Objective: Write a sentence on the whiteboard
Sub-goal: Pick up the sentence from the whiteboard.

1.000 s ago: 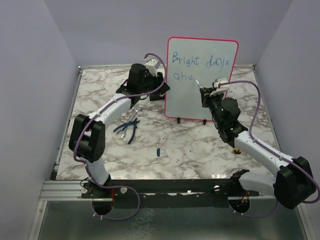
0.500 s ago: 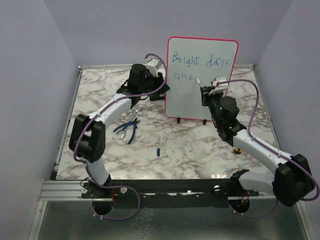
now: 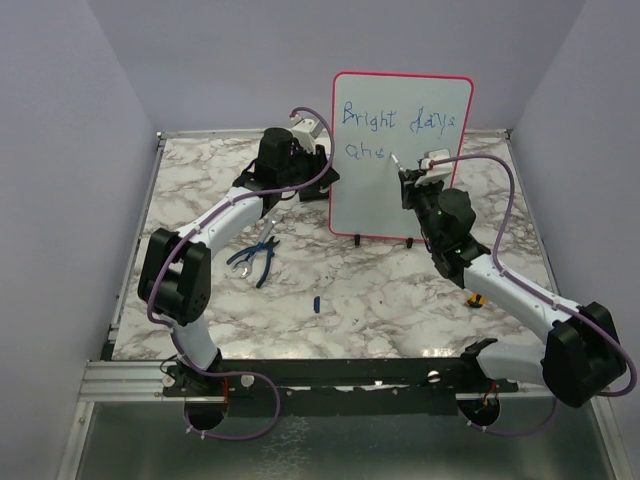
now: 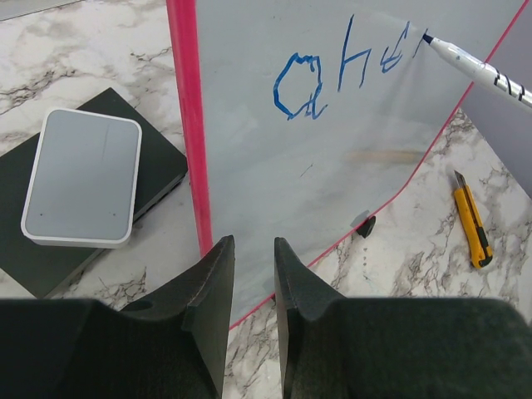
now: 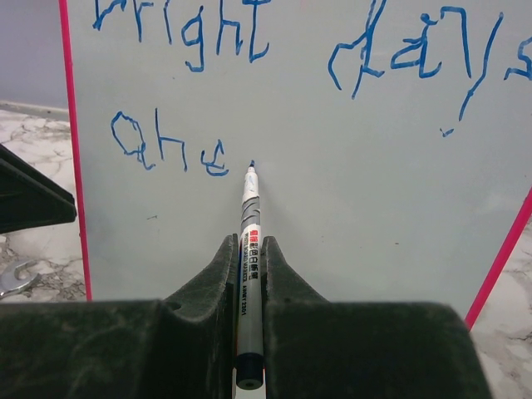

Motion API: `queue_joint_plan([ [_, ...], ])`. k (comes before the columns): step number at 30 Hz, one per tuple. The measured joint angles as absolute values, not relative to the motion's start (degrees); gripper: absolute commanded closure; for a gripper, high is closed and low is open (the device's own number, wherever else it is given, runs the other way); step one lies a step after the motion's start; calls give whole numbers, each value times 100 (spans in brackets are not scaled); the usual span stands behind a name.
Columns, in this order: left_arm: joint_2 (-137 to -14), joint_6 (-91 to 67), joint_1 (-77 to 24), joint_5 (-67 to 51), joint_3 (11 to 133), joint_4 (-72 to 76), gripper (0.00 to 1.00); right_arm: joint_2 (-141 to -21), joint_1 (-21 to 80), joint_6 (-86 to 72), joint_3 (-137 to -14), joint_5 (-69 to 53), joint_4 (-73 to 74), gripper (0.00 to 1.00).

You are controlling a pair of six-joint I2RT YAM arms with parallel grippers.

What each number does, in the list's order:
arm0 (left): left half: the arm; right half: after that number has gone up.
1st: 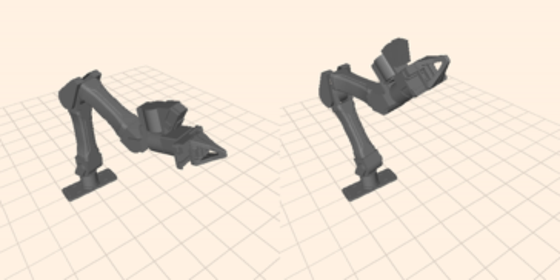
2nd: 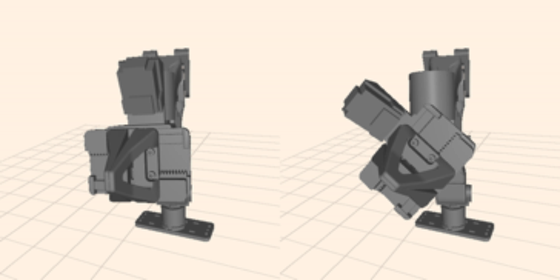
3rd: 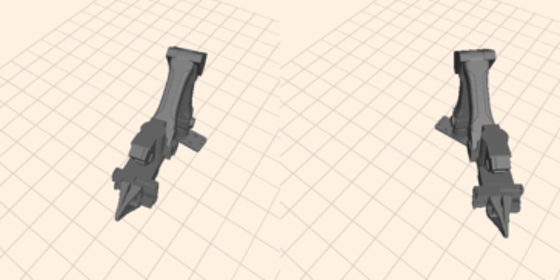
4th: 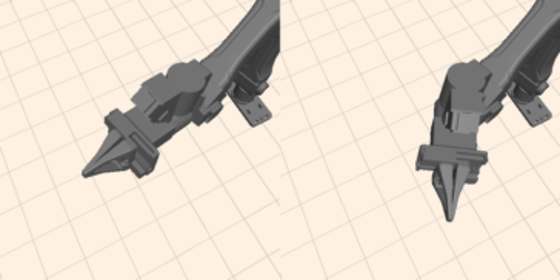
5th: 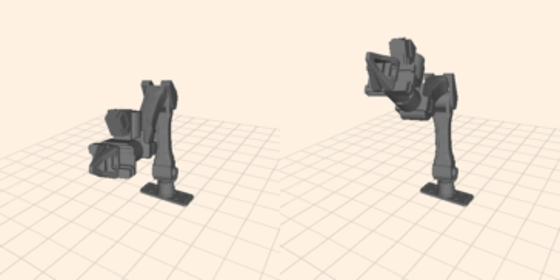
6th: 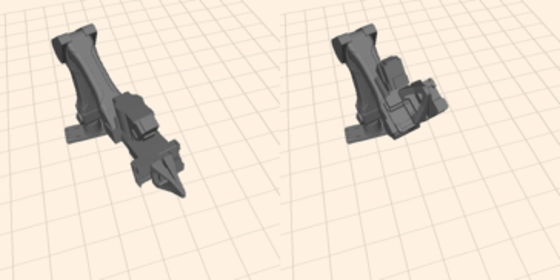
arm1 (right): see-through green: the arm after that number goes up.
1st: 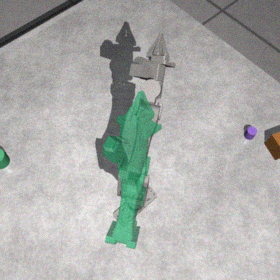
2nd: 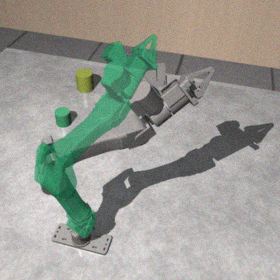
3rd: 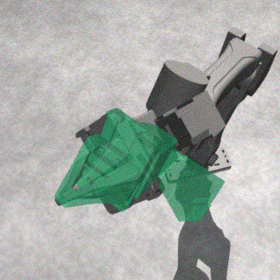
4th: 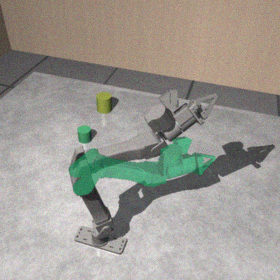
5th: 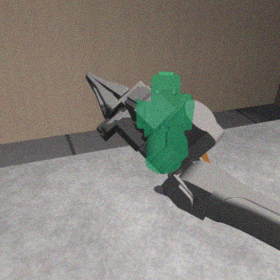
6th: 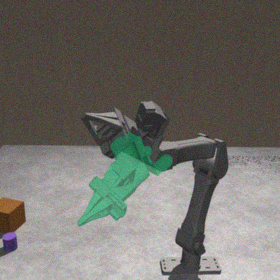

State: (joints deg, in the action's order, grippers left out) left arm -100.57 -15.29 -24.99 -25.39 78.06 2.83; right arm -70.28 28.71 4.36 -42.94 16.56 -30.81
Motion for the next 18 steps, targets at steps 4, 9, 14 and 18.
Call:
queue_joint_plan([
  [4, -10057, -1529, -2499, -2539, 7806, 285, 73, -7041, 2871, 456, -4294, 1546, -3081, 99],
  [9, -10057, -1529, -2502, -2539, 7806, 285, 73, -7070, 2871, 458, -4294, 1455, -3081, 99],
  [14, -10057, -1525, -2517, -2539, 7806, 283, 73, -7096, 2871, 458, -4296, 1406, -3081, 99],
  [18, -10057, -1520, -2528, -2539, 7806, 283, 73, -7096, 2871, 458, -4296, 1398, -3076, 99],
])
